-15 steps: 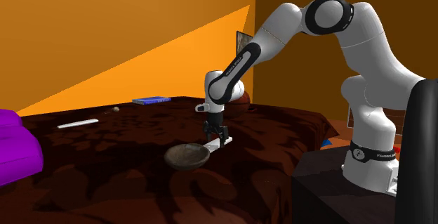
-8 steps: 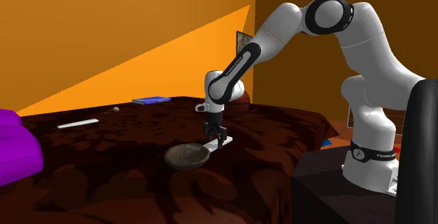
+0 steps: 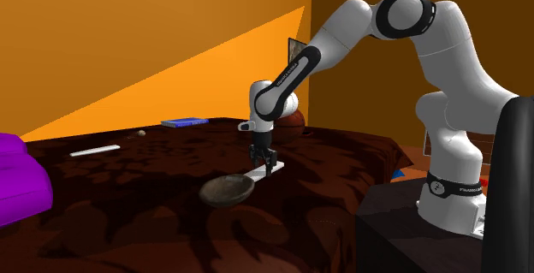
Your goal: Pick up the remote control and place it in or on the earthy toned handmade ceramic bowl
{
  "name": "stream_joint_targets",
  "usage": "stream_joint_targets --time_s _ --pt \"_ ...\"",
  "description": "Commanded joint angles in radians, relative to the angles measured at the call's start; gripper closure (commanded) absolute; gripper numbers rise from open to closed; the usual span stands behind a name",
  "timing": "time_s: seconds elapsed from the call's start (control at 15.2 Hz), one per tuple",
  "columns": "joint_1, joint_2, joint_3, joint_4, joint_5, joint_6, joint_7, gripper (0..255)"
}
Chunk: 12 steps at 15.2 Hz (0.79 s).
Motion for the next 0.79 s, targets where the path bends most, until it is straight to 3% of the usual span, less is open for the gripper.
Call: stream_joint_targets --time_s 0.0,0.73 --pt "0.008 -0.023 -0.011 0.001 -0.015 -0.021 0.010 255" --pt "0.041 -0.125 -0.054 0.021 -0.090 -0.132 0.059 255"
